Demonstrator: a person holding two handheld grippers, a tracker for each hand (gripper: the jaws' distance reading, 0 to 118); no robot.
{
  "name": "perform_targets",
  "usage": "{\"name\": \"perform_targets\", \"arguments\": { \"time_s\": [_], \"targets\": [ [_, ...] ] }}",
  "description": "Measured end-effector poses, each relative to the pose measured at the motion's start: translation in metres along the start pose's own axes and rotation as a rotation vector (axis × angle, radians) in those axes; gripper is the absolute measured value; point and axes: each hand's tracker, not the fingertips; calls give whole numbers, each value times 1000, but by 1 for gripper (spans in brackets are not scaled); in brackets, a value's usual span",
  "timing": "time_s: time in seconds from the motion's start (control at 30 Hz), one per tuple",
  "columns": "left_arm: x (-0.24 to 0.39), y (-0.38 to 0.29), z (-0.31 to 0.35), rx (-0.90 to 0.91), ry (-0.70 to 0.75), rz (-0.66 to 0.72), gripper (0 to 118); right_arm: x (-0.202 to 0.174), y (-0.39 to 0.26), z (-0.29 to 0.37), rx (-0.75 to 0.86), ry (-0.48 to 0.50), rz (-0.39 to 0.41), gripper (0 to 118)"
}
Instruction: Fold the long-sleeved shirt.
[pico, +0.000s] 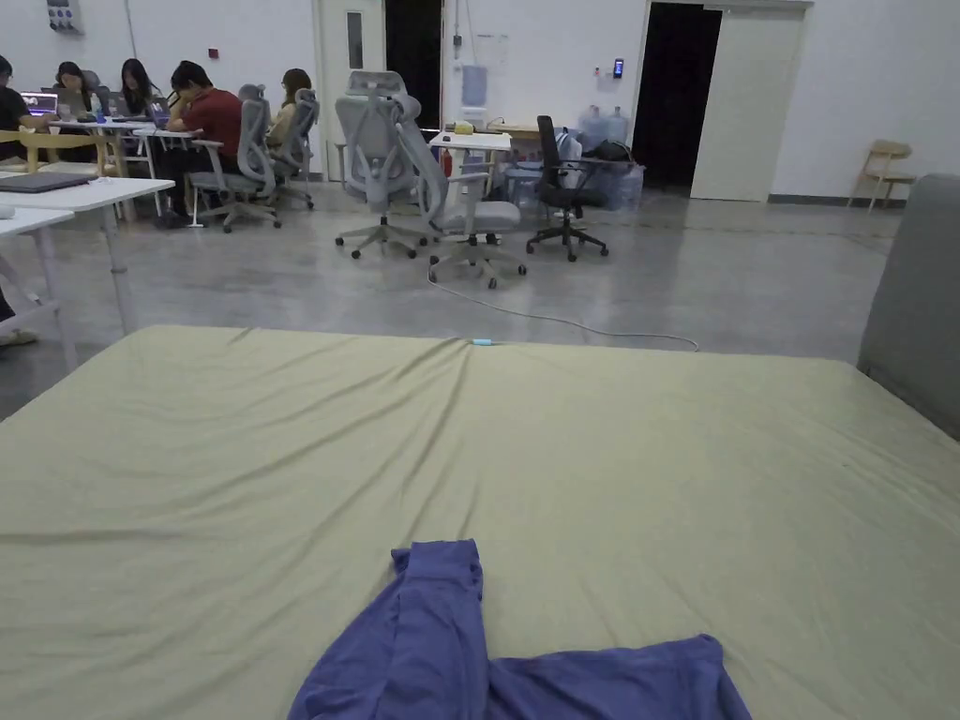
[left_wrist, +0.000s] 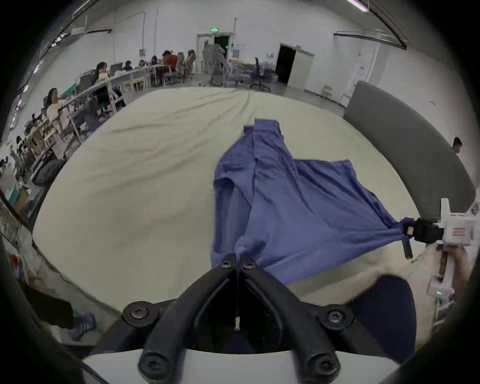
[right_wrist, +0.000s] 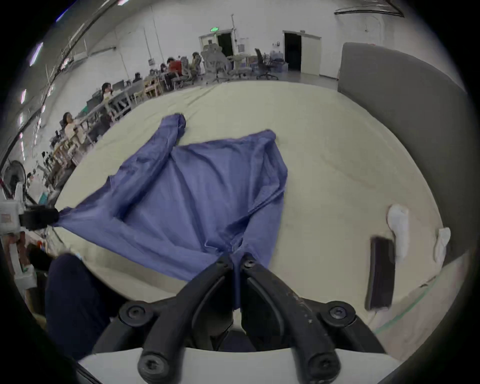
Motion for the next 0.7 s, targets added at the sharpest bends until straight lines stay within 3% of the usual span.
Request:
{"name": "perform_targets", "arguments": {
  "time_s": [0.1,0.27,0.3,0.33,0.37,0.4,0.43,0.47,0.57,0.63,0.67,0.7],
  "targets": [
    [1,-13,3,-26,16,-19,0,-7,-16,5,-40,-44,65,7],
    [-4,-21,-8,-92,1,4,0,-6,-26,-8,-116,-25,14,7],
    [-2,-23,-12,-96,8,12,5,-9,-26,-11,-118,-31,10,10],
    [-4,-22,-16,-95,2,22,31,-2,-25,-15,-118,-32,6,23],
    [-4,-22,-19,-86,16,23,78,-4,-24,-18,-115,-36,7,57],
    [-3,-22,-22,-61,76,1,118,-6,-24,-20,-90,-71,17,110],
    [3,-22,-22,-42,113,-21,112,-9,-23,-21,-59,-91,21,118],
    [3,-22,-15,47,56,-26,106,0,-25,-15,22,-97,21,115],
    [11,-15,-12,24,61,-9,111,0,-21,-19,9,-98,3,114],
    [15,-11,-13,-7,23,30,108,3,-18,-14,62,-111,-20,113],
    [18,-10,-13,-8,20,44,93,3,-17,-14,82,-120,-32,106],
    [10,-5,-15,-7,2,48,44,2,-15,-13,94,-117,-44,79]
  ]
}}
